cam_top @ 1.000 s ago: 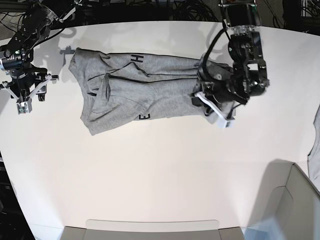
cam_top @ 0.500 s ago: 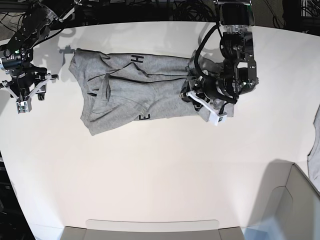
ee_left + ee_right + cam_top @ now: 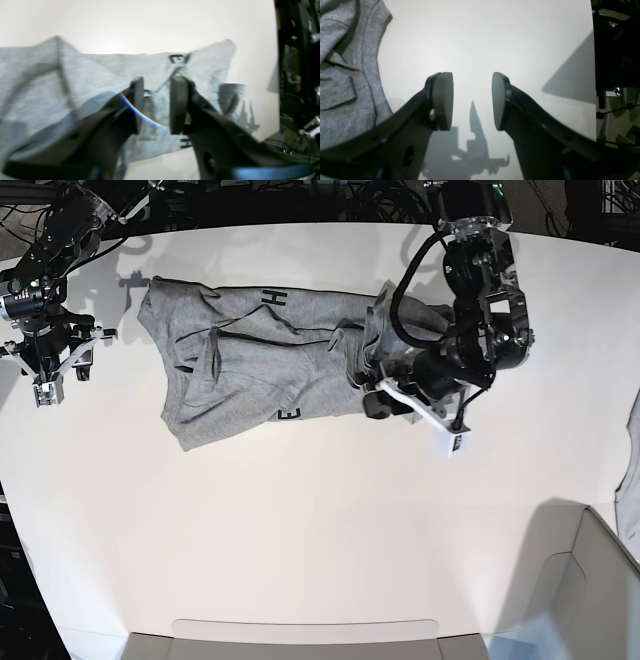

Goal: Fold the T-shirt properly
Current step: 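Grasp the hem end with left gripper and fold it toward the collar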

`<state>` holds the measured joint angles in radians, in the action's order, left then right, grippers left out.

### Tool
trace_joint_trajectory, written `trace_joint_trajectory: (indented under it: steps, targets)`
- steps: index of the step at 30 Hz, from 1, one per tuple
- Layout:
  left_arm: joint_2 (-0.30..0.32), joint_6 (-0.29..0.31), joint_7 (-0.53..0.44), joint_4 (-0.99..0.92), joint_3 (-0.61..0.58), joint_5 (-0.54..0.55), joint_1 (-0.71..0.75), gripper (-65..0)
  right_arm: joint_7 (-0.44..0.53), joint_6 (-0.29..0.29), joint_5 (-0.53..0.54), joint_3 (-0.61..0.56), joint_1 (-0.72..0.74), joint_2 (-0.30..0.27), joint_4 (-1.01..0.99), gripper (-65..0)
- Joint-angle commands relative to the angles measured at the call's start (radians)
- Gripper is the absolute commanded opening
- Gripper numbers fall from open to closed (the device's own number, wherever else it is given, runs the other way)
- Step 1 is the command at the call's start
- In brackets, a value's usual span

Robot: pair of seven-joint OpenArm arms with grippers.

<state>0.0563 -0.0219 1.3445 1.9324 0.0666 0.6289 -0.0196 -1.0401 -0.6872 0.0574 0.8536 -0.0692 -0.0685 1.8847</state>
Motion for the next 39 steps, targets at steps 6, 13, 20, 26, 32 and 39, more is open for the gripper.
trace_joint_trajectory:
  steps: [6, 13, 20, 26, 32, 39]
  targets:
    - [0.069, -0.006, -0.009, 0.014, 0.167, 0.010, 0.083, -60.6, 0.019, -0.011, 0.011, 0.003, 0.012, -0.012, 0.014, -40.1]
    - [0.110, -0.006, -0.010, -0.046, 0.120, 0.009, 0.135, -62.0, 0.019, -0.011, 0.012, 0.002, 0.018, -0.009, 0.014, -40.1]
    - [0.185, -0.006, -0.013, -0.192, -0.009, 0.009, 0.177, -62.2, 0.019, -0.011, 0.012, 0.002, 0.019, 0.000, 0.014, -40.1]
    - [0.182, -0.006, -0.047, -0.064, 0.031, 0.013, 0.209, -62.2, 0.019, -0.011, 0.012, 0.002, 0.019, 0.000, 0.014, -40.1]
    - [0.159, -0.006, -0.043, -0.064, -0.035, 0.010, 0.131, -62.1, 0.019, -0.011, 0.012, 0.002, 0.019, 0.000, 0.014, -40.1]
    - [0.152, -0.008, -0.049, -0.212, -0.136, 0.010, 0.056, -62.1, 0.019, -0.011, 0.009, 0.003, 0.016, 0.000, 0.014, -40.1]
